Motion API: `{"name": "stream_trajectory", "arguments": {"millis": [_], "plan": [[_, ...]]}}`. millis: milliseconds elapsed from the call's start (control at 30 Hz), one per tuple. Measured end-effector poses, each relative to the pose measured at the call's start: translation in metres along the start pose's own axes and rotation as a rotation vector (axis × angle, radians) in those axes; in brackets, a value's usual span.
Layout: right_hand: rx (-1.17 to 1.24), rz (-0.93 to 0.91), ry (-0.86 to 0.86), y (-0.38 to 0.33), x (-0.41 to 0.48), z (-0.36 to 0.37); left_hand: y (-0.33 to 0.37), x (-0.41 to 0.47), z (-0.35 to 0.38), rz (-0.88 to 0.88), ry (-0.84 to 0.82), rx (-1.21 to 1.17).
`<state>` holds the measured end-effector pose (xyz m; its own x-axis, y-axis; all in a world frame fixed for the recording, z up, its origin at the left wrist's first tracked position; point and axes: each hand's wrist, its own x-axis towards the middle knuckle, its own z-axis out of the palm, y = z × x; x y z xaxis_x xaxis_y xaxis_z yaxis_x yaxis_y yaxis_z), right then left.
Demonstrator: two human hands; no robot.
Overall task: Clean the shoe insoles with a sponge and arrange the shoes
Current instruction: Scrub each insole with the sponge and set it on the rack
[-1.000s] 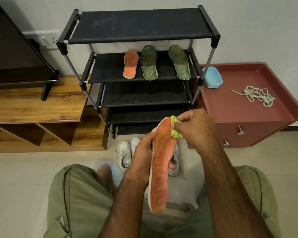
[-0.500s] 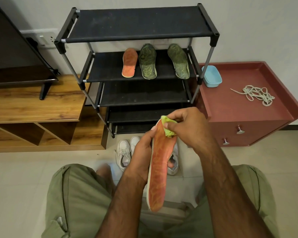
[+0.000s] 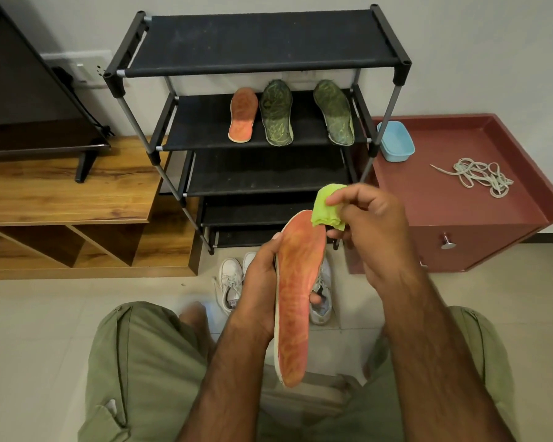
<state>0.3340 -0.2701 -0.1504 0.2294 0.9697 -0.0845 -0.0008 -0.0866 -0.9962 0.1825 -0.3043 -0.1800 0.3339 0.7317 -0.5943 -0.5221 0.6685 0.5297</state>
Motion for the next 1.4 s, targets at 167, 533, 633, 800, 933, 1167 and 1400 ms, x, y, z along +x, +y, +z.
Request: {"name": "stream_trajectory", "arguments": {"millis": [167,533,633,800,933,1167,1400], "plan": [[0.036,0.058,-0.057,0.008,-0.005,0.01,0.002,0.002,-0.002,0.038,-0.017,0.001],[-0.522,-0.241,0.107,0.023,-0.004,0.023,0.002,0.0,-0.001,0.064,-0.032,0.003],[-0.668,-0.257,0.091,0.024,-0.004,0.024,0.001,0.0,-0.001,0.057,-0.039,0.012],[-0.725,-0.197,0.065,0.014,-0.005,0.02,-0.001,-0.002,0.0,0.042,-0.058,0.026],[-0.733,-0.184,-0.053,0.012,-0.006,0.019,0.0,0.001,-0.002,0.058,-0.071,0.016],[-0.624,-0.171,0.073,0.013,0.0,0.021,0.001,0.003,-0.001,0.044,-0.096,0.116],[-0.69,-0.157,0.083,0.008,0.005,0.017,0.0,0.005,-0.001,0.031,-0.055,0.174]]}}
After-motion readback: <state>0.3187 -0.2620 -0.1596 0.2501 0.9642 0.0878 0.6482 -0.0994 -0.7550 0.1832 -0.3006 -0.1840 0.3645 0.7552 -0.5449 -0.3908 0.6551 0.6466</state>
